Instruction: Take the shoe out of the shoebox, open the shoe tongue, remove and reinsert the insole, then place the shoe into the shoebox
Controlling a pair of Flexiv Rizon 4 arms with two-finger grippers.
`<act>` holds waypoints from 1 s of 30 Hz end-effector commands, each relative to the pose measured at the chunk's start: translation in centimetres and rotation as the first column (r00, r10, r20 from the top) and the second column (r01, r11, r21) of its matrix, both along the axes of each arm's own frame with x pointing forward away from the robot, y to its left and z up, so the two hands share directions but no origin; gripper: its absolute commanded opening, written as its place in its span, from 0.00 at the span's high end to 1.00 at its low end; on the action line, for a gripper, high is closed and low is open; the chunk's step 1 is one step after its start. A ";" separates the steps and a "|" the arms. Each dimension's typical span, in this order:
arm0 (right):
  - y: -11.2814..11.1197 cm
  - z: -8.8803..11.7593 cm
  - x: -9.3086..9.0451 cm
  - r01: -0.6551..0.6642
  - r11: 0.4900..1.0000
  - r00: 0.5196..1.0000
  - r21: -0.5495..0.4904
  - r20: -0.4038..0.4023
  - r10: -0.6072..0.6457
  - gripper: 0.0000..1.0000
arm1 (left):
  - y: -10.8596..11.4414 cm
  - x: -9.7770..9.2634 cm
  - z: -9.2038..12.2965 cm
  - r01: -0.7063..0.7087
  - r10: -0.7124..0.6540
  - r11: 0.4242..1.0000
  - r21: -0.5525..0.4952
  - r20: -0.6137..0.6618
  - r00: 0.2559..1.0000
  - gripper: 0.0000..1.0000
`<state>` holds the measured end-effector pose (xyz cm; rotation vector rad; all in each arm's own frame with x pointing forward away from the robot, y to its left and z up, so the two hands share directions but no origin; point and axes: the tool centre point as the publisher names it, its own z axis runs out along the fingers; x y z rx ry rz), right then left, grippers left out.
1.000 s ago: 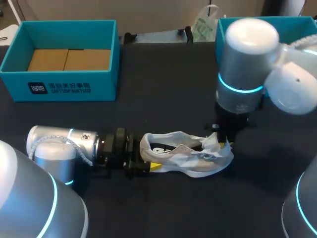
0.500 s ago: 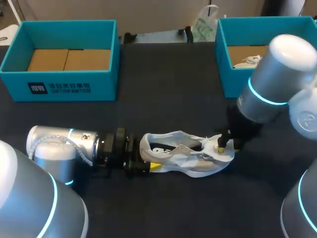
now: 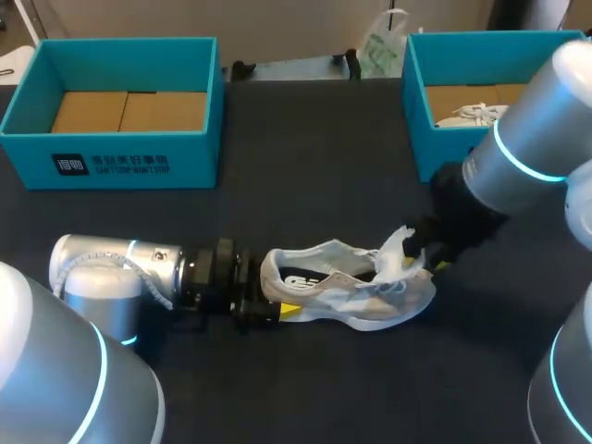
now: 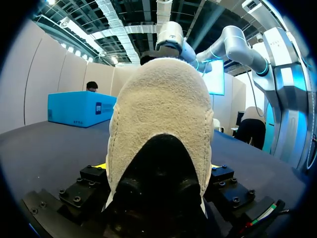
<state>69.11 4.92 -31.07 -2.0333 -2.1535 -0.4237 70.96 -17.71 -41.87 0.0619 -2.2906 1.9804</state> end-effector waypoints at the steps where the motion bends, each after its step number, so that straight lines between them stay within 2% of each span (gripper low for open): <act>1: 0.8 5.1 -0.3 -0.004 0.980 1.000 -0.198 0.024 0.009 0.50 | 0.0 0.0 -0.1 -0.002 0.002 1.000 -0.001 0.001 1.000 1.00; 5: 1.6 8.3 -0.3 -0.024 0.965 0.998 -0.261 0.056 0.040 0.46 | 0.0 0.0 -0.1 -0.002 0.002 1.000 -0.001 0.001 1.000 1.00; 11: 3.8 12.2 -0.3 -0.078 0.929 0.991 -0.361 0.078 0.113 0.47 | 0.0 0.0 -0.1 -0.002 0.002 1.000 -0.001 0.001 1.000 1.00; 14: 5.3 13.5 -0.4 -0.129 0.902 0.982 -0.412 0.071 0.172 0.45 | 0.0 0.0 -0.1 -0.002 0.002 1.000 -0.001 0.001 1.000 1.00; 17: 7.0 14.3 -0.4 -0.197 0.877 0.964 -0.438 0.074 0.254 0.47 | 0.0 0.0 -0.1 -0.002 0.002 1.000 -0.001 0.001 1.000 1.00; 22: 9.9 14.3 -0.5 -0.329 0.822 0.917 -0.465 0.052 0.396 0.60 | 0.0 0.0 -0.1 -0.002 0.002 1.000 -0.001 0.001 1.000 1.00; 24: 10.8 14.1 -0.6 -0.374 0.800 0.895 -0.470 0.043 0.444 0.76 | 0.0 0.0 -0.1 -0.002 0.002 1.000 -0.001 0.001 1.000 1.00; 25: 11.3 13.9 -0.7 -0.400 0.786 0.882 -0.472 0.037 0.470 0.94 | 0.0 0.0 -0.1 -0.002 0.002 1.000 -0.001 0.001 1.000 1.00; 26: 11.7 13.7 -0.8 -0.422 0.772 0.869 -0.474 0.031 0.494 1.00 | 0.0 0.0 -0.1 -0.002 0.002 1.000 -0.001 0.001 1.000 1.00; 30: 12.8 13.0 -1.0 -0.508 0.720 0.815 -0.473 0.008 0.580 1.00 | 0.0 0.0 -0.1 -0.002 0.002 1.000 -0.001 0.001 1.000 1.00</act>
